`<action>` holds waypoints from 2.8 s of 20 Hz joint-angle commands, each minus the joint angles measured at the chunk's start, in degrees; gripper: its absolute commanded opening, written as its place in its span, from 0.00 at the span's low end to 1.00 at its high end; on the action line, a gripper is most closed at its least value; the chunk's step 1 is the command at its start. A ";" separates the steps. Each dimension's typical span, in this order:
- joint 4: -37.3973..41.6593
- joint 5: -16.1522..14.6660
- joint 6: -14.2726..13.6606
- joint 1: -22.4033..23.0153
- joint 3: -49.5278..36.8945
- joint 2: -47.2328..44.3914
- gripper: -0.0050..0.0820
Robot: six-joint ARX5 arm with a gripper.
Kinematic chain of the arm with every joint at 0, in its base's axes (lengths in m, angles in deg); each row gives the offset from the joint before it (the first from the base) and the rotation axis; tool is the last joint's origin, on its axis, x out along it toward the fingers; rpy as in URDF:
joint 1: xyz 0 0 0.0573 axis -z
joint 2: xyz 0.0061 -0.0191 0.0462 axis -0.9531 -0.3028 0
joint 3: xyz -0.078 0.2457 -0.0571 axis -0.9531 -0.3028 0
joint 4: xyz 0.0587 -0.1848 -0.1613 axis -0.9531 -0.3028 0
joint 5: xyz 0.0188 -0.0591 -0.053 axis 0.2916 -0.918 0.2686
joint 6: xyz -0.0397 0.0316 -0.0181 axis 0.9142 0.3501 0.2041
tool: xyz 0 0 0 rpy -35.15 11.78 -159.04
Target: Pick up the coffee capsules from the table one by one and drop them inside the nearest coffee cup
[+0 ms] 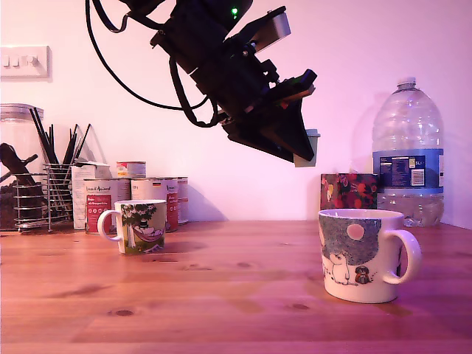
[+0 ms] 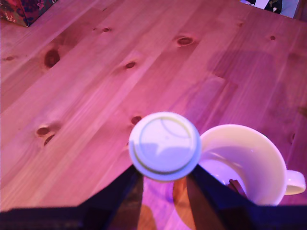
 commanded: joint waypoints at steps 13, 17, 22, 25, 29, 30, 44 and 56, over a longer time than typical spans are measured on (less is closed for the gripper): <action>-2.82 -0.11 0.20 6.49 -1.14 1.33 0.29; -4.63 -0.09 0.11 6.49 -1.14 1.31 0.29; -6.69 0.33 0.13 7.08 -0.63 0.98 0.29; -10.75 0.59 0.13 7.45 3.21 -1.40 0.29; -19.56 2.12 0.09 7.93 13.59 -8.63 0.29; -21.46 2.29 0.02 8.09 16.00 -10.27 0.29; -27.85 2.32 -0.28 8.90 21.57 -14.67 0.29; -25.70 1.84 -0.94 8.90 21.55 -14.64 0.65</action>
